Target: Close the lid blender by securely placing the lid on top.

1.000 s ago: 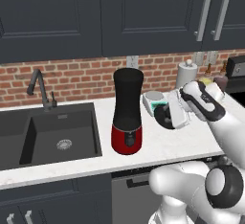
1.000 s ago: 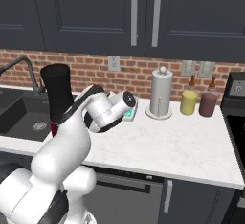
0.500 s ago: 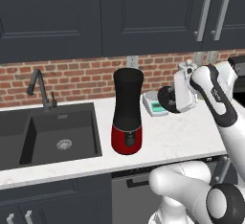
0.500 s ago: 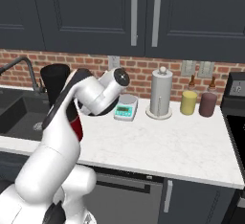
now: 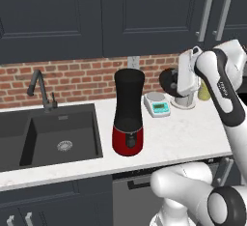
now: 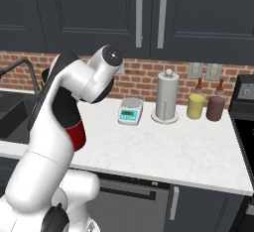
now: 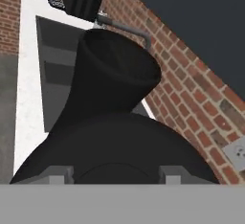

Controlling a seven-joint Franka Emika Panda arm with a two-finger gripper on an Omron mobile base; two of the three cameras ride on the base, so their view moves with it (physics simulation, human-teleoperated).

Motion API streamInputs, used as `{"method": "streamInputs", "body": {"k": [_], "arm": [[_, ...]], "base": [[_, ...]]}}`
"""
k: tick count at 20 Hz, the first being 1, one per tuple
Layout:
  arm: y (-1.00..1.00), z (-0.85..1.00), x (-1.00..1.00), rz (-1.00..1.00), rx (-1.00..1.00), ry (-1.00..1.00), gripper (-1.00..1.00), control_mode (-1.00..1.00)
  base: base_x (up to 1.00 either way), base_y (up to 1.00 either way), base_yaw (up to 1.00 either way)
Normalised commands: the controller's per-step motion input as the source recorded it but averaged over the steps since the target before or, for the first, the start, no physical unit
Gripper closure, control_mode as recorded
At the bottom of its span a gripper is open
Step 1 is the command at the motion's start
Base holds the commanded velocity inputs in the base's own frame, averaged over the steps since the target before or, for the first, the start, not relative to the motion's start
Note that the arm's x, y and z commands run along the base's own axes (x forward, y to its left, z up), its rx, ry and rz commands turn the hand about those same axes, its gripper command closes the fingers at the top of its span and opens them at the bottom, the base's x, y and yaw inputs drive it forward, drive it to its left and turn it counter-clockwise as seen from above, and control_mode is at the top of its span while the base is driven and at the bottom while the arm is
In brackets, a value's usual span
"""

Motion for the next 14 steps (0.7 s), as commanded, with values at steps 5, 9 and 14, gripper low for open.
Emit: {"method": "streamInputs", "body": {"k": [5, 9, 14], "arm": [[0.49, 0.51, 0.00, -0.03, 0.00, 0.00, 1.00, -1.00], [0.74, 0.33, 0.00, -0.02, 0.00, 0.00, 1.00, -1.00], [0.79, 0.17, 0.00, -0.02, 0.00, 0.05, 1.00, -1.00]], "base": [[0.00, 0.00, 0.00], [0.00, 0.00, 0.00], [0.00, 0.00, 0.00]]}}
